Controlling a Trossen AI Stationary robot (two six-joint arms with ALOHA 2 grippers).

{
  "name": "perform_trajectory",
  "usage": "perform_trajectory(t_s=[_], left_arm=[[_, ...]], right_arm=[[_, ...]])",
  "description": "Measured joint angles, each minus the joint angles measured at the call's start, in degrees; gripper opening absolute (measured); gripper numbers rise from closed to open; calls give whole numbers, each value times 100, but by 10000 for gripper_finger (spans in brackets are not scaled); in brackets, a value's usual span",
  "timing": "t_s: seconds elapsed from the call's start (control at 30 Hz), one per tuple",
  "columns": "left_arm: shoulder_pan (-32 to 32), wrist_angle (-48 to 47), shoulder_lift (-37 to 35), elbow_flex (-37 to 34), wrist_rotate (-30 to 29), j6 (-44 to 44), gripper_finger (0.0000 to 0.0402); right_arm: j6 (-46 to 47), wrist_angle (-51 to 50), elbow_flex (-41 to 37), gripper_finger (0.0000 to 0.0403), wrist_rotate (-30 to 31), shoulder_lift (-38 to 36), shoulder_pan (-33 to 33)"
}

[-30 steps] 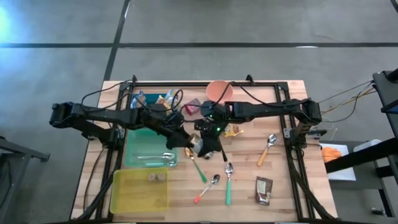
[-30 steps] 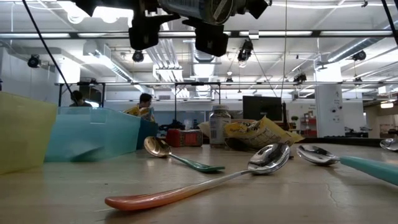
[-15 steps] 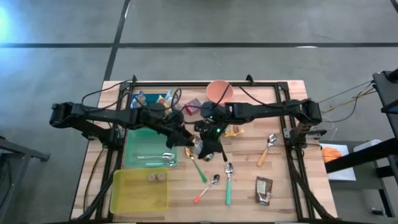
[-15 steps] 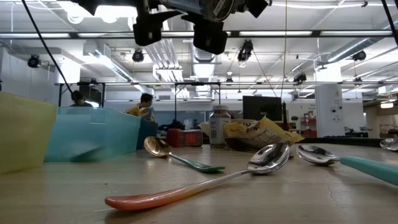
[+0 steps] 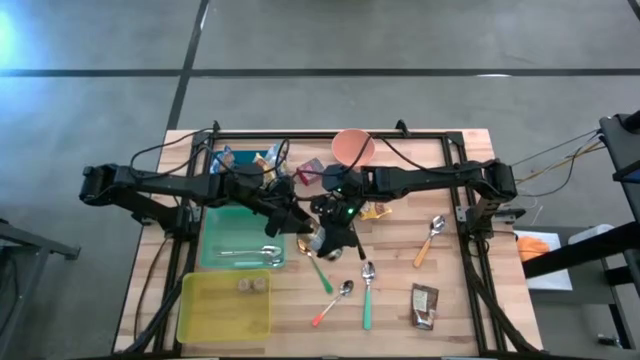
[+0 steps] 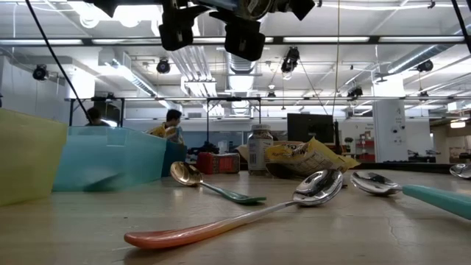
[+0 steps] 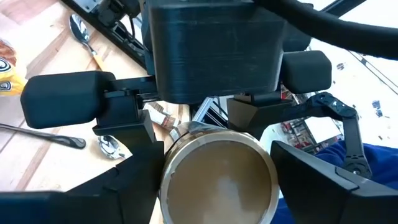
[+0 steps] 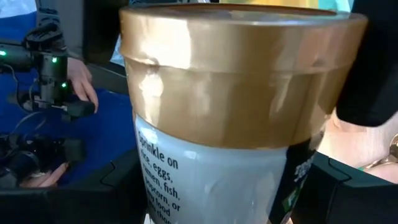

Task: Pick & Place Food Item
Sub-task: Put the golden seasoning bottle into the yellow bin

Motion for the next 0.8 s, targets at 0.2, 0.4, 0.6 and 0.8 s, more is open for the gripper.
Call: perform_trajectory(t_s=[0.2, 0.4, 0.6, 0.8], left_arm=[[-20, -86, -4, 0, 75, 2, 292], [-20, -553, -2, -4, 345, -20, 320], [-7, -754, -4, -7, 324, -22, 345], [-11, -800, -7, -11, 124, -10, 351]], right_arm=[[87, 4, 13, 270, 4, 0, -2], [330, -9, -11, 270, 28, 7, -2], [337, -13, -13, 270, 55, 11, -4], [342, -14, -17, 270, 96, 11, -4]])
